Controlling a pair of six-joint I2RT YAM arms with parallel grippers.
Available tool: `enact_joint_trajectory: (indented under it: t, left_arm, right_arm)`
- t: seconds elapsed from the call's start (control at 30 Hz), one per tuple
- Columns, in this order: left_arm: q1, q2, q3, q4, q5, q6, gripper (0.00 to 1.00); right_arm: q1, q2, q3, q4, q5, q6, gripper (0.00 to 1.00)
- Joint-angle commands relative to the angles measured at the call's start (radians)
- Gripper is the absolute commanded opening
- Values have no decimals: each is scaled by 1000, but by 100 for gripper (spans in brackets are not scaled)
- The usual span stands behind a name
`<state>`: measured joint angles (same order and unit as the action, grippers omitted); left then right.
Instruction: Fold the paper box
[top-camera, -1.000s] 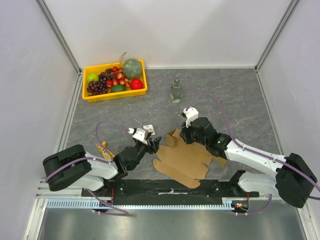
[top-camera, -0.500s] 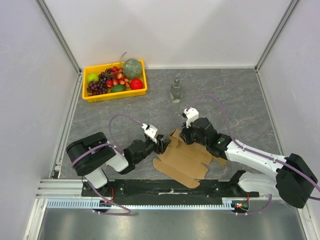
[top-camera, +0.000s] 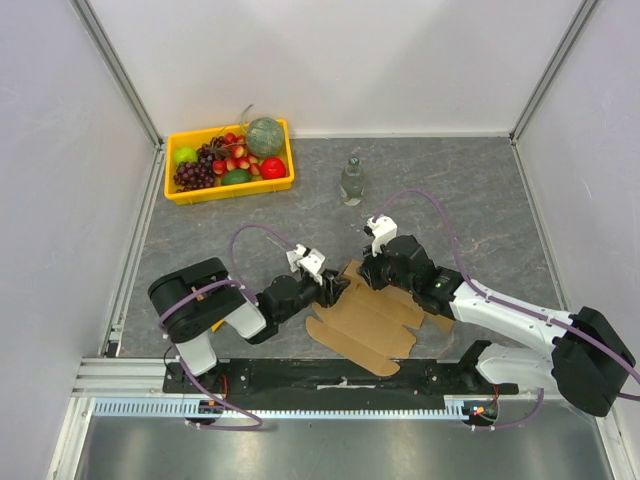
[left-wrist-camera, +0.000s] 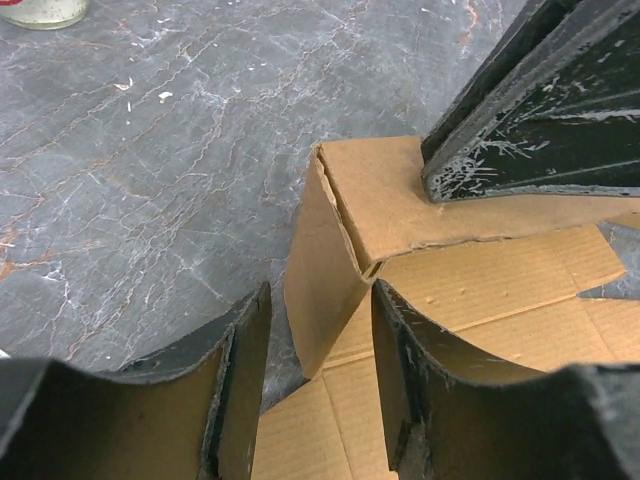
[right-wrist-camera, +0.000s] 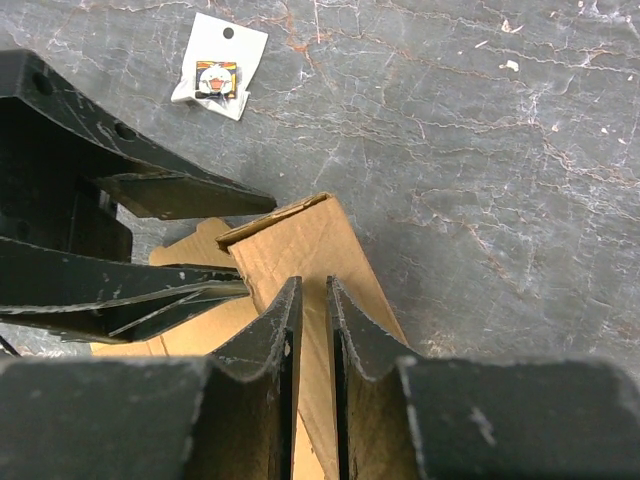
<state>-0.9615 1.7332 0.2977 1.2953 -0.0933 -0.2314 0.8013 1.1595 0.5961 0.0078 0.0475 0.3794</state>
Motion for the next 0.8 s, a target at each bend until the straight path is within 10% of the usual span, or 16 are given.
enact_joint_trajectory:
  t: [0.0, 0.77]
  left_arm:
    - [3, 32, 37, 78, 3, -13, 50]
    - [-171, 98, 142, -1, -396, 145, 40]
  right_arm:
    - [4, -17, -5, 18, -24, 19, 22]
    - [4, 2, -12, 57, -75, 49, 22]
